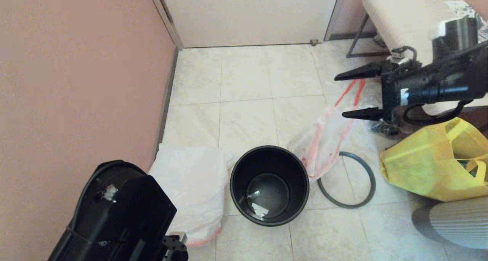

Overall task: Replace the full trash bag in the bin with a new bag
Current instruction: Place the trash bag on the floor

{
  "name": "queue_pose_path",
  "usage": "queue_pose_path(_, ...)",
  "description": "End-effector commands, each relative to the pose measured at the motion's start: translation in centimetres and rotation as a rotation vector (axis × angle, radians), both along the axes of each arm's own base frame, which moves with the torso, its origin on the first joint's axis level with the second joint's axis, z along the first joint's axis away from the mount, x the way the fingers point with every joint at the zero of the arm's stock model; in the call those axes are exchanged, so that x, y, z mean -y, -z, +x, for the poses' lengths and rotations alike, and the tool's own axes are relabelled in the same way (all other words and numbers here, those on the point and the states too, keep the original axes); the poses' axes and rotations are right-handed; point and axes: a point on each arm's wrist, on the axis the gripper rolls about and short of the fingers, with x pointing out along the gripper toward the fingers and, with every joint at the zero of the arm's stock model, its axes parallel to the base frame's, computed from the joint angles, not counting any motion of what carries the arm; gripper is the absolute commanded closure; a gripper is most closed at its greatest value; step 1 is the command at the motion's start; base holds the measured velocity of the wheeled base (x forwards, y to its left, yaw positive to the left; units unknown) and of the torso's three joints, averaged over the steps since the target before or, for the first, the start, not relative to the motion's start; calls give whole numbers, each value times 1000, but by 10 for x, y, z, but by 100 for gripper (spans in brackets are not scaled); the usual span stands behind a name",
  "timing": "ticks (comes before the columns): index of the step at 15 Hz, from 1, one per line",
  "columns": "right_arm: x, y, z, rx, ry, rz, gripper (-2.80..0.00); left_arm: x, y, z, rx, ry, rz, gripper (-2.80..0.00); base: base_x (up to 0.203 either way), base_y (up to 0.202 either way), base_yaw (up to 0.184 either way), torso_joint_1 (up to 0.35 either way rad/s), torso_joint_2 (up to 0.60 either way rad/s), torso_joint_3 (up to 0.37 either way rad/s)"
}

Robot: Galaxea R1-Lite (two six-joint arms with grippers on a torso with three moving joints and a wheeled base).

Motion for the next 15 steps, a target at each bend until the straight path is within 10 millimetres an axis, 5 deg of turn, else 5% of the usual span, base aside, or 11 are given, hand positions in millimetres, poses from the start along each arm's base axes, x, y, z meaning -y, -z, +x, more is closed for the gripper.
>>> queue_pose_path(1,1,24,24,-40,8,13,-280,-4,-2,-7,-25,-2,12,0,0,0,0,0,0,0)
queue_pose_path(3,1,-49,0,152,9,66,-280,-4,-2,-7,-26,-3,14,0,0,0,0,0,0,0)
queue_pose_path(5,2,-147,-81,497,-49,142,-280,-4,-2,-7,-25,-3,14,0,0,0,0,0,0,0)
queue_pose_path(6,3,-170,-117,570,-82,167,-280,-4,-2,-7,-25,-3,13,0,0,0,0,0,0,0)
queue_pose_path(8,6,-169,-130,527,-93,172,-280,-4,-2,-7,-25,-3,13,0,0,0,0,0,0,0)
queue_pose_path(11,4,-124,-78,275,-71,157,-280,-3,-15,-3,32,-8,-17,0,0,0,0,0,0,0)
queue_pose_path(15,12,-131,-85,255,-45,150,-280,11,-102,8,443,124,-142,0,0,0,0,0,0,0)
